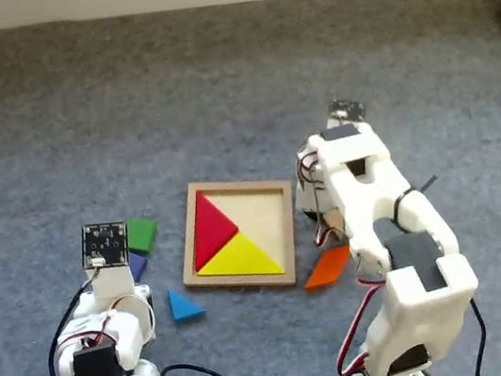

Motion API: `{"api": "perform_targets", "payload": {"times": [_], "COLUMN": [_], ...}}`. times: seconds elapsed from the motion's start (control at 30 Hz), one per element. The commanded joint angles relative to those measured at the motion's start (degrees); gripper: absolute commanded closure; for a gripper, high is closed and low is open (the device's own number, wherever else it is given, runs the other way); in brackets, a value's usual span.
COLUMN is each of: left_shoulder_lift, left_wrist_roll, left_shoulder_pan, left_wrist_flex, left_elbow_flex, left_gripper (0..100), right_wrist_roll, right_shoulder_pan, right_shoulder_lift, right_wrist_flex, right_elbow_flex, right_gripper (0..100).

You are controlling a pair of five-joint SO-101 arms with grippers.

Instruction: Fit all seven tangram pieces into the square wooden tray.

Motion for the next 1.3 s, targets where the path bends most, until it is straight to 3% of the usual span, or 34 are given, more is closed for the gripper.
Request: {"api": "perform_targets", "payload": {"times": [0.0,0.13,0.33,0.47,0.7,1.03,1.27], "left_shoulder_lift": [-0.48,-0.48,-0.48,-0.48,-0.48,-0.48,-0.48], "left_wrist_roll": [-0.18,-0.18,-0.18,-0.18,-0.18,-0.18,-0.18], "left_shoulder_pan": [0.57,0.57,0.57,0.57,0.57,0.57,0.57], "left_wrist_flex": [-0.79,-0.79,-0.79,-0.79,-0.79,-0.79,-0.79], "left_elbow_flex": [1.54,1.54,1.54,1.54,1.54,1.54,1.54], "left_gripper": [92,92,92,92,92,92,92], "right_wrist_roll": [0.7,0.7,1.14,5.27,5.19,2.81,-0.09], "right_shoulder_pan": [-0.31,-0.31,-0.31,-0.31,-2.07,-15.87,-21.49], "right_shoulder_lift": [-0.13,-0.13,-0.22,-2.86,-14.29,-19.47,-19.3], "right_wrist_flex": [-0.4,-0.4,-0.4,2.15,4.44,4.0,2.33], "right_elbow_flex": [-0.48,-0.31,-0.48,-0.48,-0.13,-0.13,0.84], "right_gripper": [77.1,77.9,92.2,93.3,93.4,93.4,93.2]}}
